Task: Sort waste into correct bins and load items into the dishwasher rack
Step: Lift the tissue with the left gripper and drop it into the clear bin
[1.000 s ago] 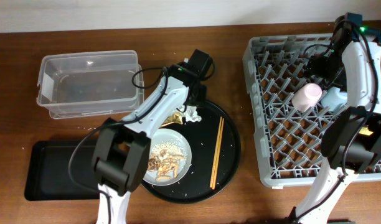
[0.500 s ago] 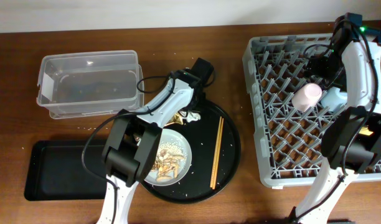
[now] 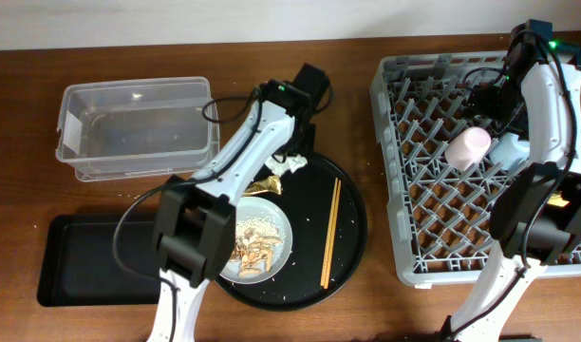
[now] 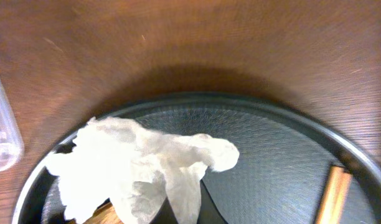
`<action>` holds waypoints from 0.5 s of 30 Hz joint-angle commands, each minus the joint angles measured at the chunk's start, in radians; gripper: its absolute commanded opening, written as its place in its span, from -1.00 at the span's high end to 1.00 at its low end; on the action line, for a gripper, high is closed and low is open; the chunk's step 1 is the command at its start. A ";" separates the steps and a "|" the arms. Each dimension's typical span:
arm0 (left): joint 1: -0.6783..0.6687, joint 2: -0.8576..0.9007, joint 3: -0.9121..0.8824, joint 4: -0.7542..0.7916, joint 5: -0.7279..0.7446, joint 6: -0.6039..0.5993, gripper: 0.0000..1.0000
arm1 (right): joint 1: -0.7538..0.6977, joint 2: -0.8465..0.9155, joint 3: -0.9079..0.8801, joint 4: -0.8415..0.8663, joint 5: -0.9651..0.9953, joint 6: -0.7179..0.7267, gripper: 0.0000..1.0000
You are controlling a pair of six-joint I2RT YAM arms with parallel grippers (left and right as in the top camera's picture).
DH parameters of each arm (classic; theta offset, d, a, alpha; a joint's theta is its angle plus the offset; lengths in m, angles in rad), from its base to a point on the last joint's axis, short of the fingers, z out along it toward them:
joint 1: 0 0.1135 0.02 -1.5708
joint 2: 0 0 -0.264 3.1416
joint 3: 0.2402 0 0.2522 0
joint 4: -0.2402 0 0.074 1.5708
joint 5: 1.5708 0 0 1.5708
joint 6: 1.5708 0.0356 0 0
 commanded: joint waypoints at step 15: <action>0.426 -0.214 0.072 0.095 -0.093 -0.036 0.96 | 0.001 0.005 0.004 0.000 0.002 0.008 -0.97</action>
